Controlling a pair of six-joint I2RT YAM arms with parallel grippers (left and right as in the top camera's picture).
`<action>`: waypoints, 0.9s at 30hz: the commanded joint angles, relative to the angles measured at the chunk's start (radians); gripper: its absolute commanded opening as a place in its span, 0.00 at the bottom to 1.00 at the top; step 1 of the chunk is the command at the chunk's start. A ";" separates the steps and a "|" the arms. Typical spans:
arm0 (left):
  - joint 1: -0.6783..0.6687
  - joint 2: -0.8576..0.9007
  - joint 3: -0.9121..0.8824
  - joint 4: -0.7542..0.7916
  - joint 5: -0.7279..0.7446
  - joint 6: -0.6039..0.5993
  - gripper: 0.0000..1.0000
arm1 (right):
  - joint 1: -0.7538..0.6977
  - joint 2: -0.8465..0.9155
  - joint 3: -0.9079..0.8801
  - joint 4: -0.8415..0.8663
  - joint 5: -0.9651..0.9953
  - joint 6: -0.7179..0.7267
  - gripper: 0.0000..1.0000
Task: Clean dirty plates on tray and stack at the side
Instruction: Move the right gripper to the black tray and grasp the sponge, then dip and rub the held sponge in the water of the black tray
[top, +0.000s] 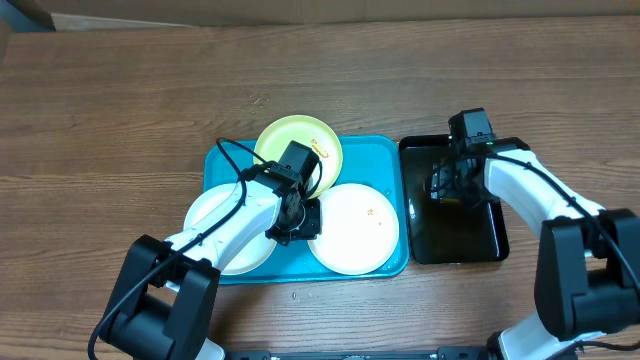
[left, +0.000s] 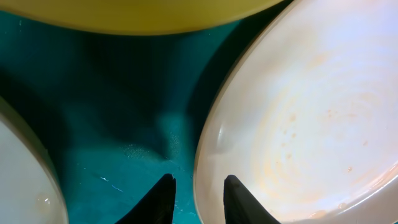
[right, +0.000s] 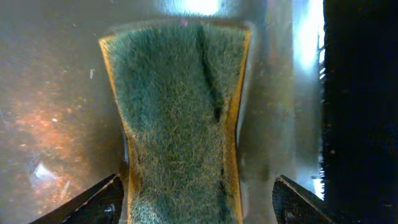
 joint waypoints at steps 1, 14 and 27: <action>-0.006 0.011 0.008 0.000 -0.009 0.023 0.29 | 0.000 0.008 -0.006 -0.003 -0.023 0.009 0.70; -0.006 0.011 0.008 0.000 -0.005 0.023 0.35 | 0.000 0.008 -0.006 -0.185 -0.168 0.008 0.39; -0.006 0.011 0.008 -0.001 -0.005 0.023 0.36 | -0.008 0.008 0.091 -0.182 -0.121 0.005 0.65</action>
